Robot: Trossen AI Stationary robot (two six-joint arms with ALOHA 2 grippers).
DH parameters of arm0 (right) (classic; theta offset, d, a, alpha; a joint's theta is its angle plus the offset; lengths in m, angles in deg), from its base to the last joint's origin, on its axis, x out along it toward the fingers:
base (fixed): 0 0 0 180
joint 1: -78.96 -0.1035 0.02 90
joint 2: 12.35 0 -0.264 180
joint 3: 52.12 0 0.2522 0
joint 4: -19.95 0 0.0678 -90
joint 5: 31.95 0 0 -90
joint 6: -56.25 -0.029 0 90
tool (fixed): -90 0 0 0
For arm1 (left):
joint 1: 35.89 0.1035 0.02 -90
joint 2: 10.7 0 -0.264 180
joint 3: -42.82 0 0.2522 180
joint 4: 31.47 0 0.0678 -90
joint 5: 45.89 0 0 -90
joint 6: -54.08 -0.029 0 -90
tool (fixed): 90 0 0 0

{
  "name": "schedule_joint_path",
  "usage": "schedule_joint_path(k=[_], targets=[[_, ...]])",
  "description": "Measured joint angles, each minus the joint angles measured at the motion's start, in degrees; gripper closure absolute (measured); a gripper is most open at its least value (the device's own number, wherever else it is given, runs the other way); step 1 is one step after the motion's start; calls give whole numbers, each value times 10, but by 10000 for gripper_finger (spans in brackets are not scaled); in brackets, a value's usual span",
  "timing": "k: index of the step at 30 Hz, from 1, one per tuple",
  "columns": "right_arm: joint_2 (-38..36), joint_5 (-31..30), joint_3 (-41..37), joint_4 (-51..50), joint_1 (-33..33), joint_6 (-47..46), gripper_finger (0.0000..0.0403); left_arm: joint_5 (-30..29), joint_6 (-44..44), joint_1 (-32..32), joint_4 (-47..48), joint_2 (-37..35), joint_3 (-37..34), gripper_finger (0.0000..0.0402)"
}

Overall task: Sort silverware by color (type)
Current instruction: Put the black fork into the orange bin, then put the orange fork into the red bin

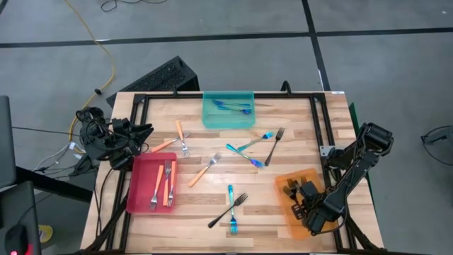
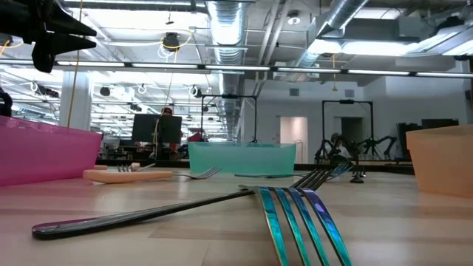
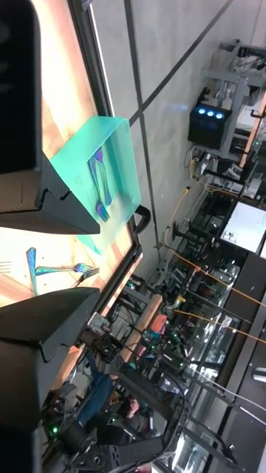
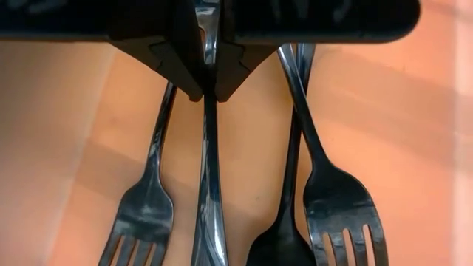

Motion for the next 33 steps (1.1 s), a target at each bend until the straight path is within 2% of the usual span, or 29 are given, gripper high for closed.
schedule_joint_path(k=[6,16,22,33], targets=[[0,0,0,2,0,9,348,0,0,0,0,0,0,289],[0,0,0,2,0,9,309,0,0,0,0,0,0,289],[-1,0,0,-2,1,23,301,0,0,0,0,0,0,289],[-73,-30,0,-24,4,45,301,0,0,0,0,0,0,289]])
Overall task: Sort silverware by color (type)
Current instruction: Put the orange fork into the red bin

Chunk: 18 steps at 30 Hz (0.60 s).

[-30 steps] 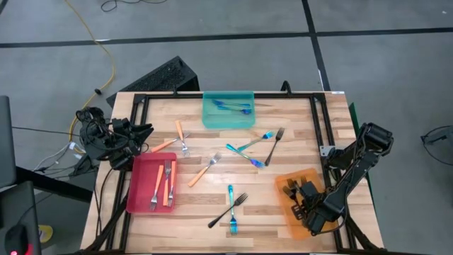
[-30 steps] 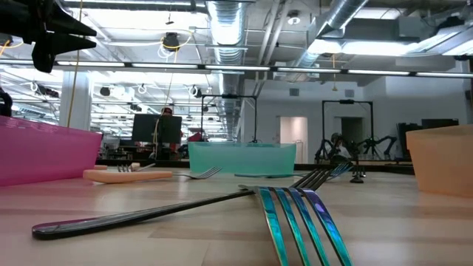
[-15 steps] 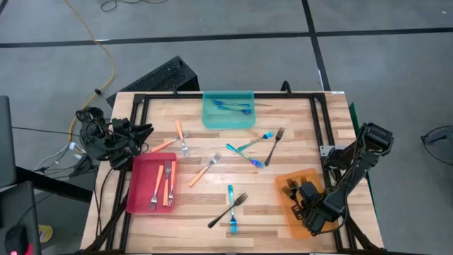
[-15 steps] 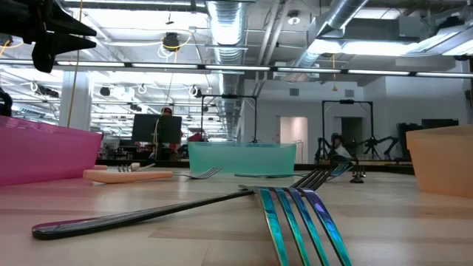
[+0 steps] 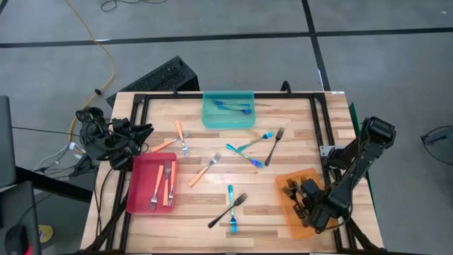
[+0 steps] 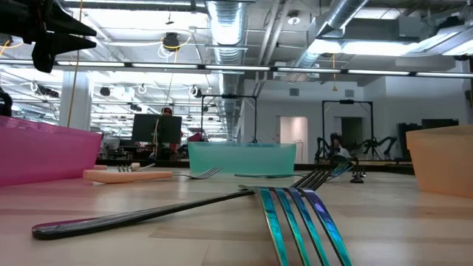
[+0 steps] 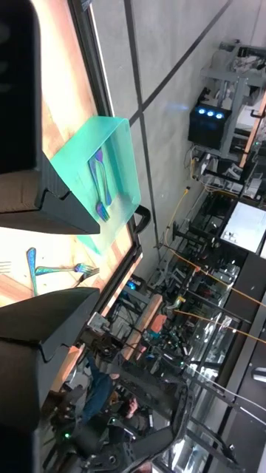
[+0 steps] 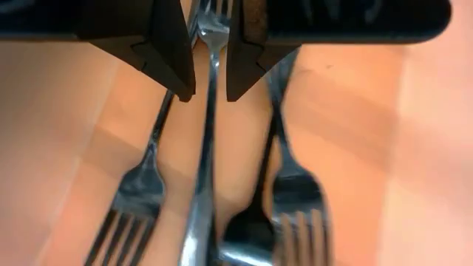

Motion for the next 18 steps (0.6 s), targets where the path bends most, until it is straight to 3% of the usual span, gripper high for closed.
schedule_joint_path(k=[6,10,18], targets=[[-74,-8,0,-3,33,71,301,0,0,0,0,0,0,289],[-119,-51,0,9,74,143,301,0,0,0,0,0,0,289],[-170,-134,0,110,201,383,301,0,0,0,0,0,0,289]])
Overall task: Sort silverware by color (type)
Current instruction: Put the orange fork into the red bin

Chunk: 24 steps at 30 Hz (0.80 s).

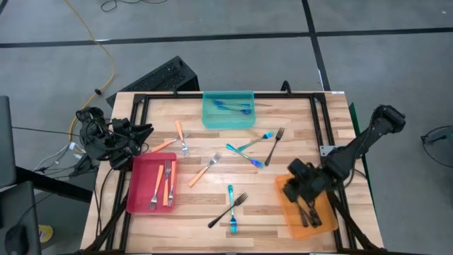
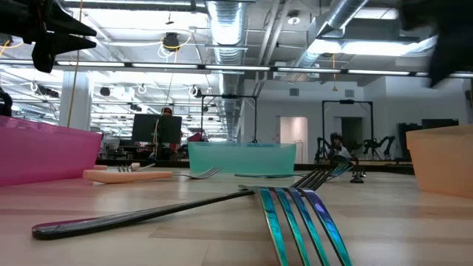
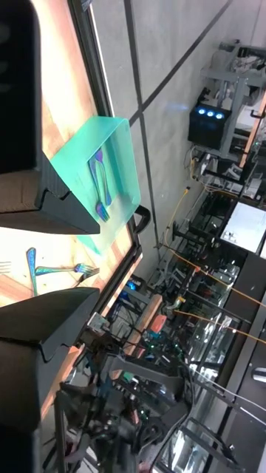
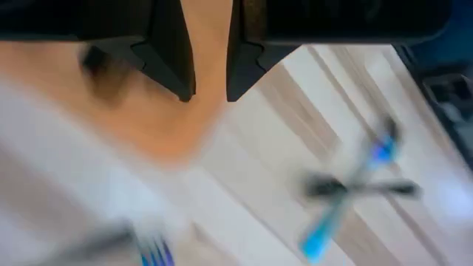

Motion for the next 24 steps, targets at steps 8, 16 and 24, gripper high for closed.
schedule_joint_path(k=[8,16,24], targets=[[29,-17,0,248,153,358,301,-2,0,0,0,0,0,289],[106,2,0,516,257,597,300,-2,0,0,0,0,0,289],[238,3,70,603,331,622,270,0,0,0,0,0,0,289]])
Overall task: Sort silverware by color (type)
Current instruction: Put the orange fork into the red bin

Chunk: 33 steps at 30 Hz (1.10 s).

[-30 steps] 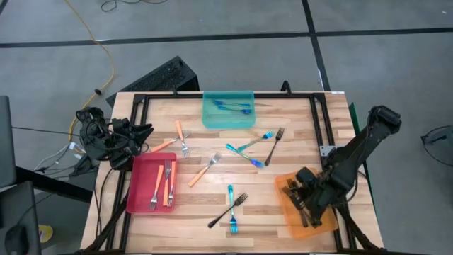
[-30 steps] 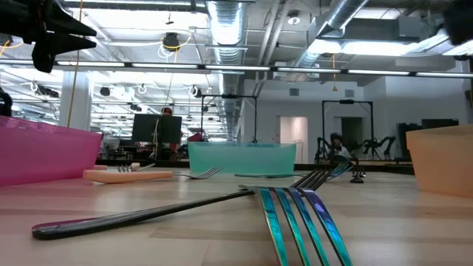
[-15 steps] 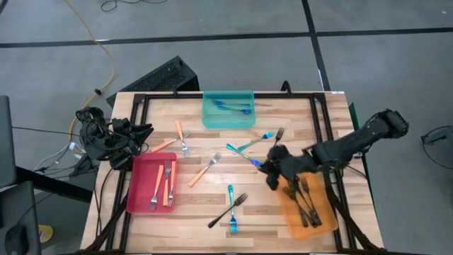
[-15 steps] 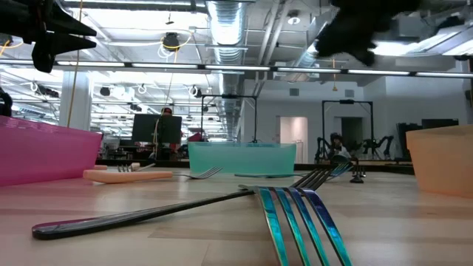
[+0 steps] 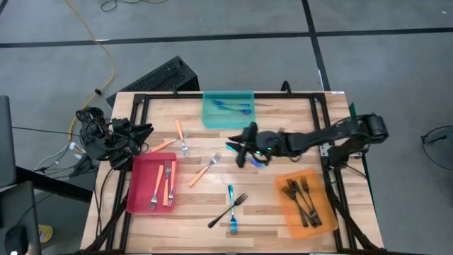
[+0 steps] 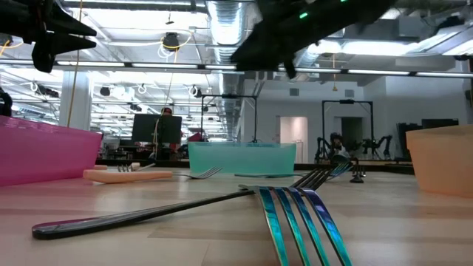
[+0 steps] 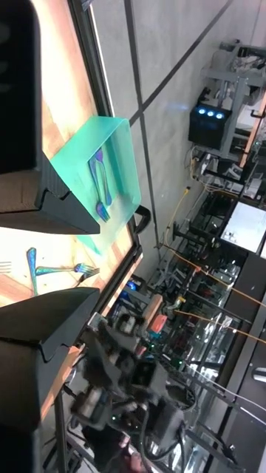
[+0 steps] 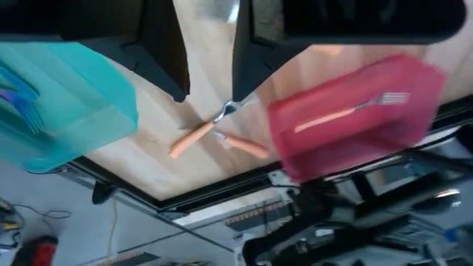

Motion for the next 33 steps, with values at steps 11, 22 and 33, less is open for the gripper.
schedule_joint_path(k=[11,22,33], targets=[[256,5,311,-143,36,47,234,0,0,0,0,0,0,289],[483,12,668,-396,61,51,235,0,0,0,0,0,0,289],[559,33,748,-394,57,20,235,10,-1,0,0,0,0,289]])
